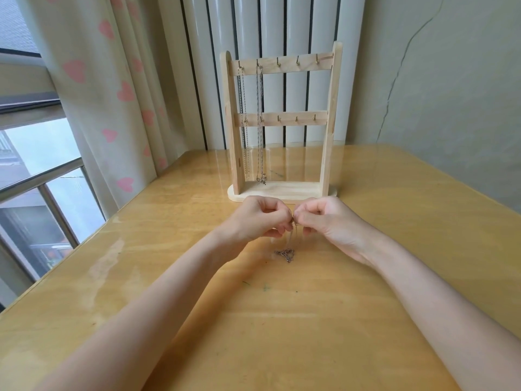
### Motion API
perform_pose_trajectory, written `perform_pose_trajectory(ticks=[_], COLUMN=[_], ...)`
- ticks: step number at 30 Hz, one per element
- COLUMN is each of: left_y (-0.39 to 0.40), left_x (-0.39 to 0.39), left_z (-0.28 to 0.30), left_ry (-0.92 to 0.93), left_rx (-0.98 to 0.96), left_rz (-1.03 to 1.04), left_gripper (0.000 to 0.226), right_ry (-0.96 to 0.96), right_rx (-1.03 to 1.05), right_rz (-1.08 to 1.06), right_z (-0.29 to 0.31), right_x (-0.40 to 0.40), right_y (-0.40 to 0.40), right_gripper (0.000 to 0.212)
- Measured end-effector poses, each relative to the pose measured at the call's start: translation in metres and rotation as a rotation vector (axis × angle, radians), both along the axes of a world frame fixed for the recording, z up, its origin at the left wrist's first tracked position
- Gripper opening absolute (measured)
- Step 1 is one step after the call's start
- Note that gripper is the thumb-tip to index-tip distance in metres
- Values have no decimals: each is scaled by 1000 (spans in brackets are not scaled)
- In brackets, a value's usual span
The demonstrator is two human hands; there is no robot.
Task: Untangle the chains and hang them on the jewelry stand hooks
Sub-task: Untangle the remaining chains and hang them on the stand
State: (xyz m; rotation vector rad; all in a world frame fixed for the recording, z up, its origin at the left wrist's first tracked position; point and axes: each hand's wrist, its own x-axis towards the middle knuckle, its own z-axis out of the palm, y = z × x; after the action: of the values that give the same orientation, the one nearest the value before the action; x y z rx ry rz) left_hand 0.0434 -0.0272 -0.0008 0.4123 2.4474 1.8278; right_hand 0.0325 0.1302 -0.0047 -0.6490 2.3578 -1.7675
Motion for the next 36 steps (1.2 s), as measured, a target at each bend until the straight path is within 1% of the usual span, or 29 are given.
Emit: perform_pose_trajectory(ticks=[3, 5, 7, 11, 13, 14, 16, 20, 23, 25, 27, 29, 30, 32, 36], left_y=[-1, -1, 0, 2, 2, 1, -2, -5, -1, 5, 10, 9, 8, 3, 2], left_x=[-1, -1, -2, -2, -3, -3, -3, -4, -2, -2, -2, -2, -2, -2, -2], left_z=[-1, -2, -4, -8, -9, -8, -6, -3, -2, -3, -5, -5, -4, -3, -3], left_ry=[-60, -82, -117, -225, -245, -242, -208, -83, 33, 107, 138, 148, 144, 99, -91], left_rx=[35, 17, -13, -74, -90, -78, -45, -45, -99, -140, -146, -112, -79, 23, 231], left_rz=[-11, -8, -7, -65, -77, -70, -50, -27, -29, -46, -55, -45, -33, -6, 12], left_gripper=[21, 22, 22, 24, 28, 27, 22, 16, 20, 23, 23, 22, 21, 21, 33], right_ry=[79, 135, 208, 489, 583, 592, 528, 245, 63, -7, -70, -123, -129, -103, 69], right_rx=[126, 249, 352, 626, 675, 660, 545, 214, 61, -7, -111, -203, -217, -179, 34], right_rz=[4, -4, -25, -72, -64, -66, -78, -54, -44, -65, -69, -68, -69, -67, -86], right_z=[5, 5, 4, 1, -1, -1, 0, 4, 2, 0, -2, -2, -1, 0, 0], right_x=[1, 1, 0, 1, 0, -1, -2, -1, 0, 0, -1, -1, -1, -1, 1], right_y=[1, 1, 2, 1, 2, 2, 3, 6, 5, 3, 2, 1, 1, 0, -4], right_gripper=[15, 10, 12, 9, 9, 10, 12, 11, 12, 16, 20, 20, 18, 17, 21])
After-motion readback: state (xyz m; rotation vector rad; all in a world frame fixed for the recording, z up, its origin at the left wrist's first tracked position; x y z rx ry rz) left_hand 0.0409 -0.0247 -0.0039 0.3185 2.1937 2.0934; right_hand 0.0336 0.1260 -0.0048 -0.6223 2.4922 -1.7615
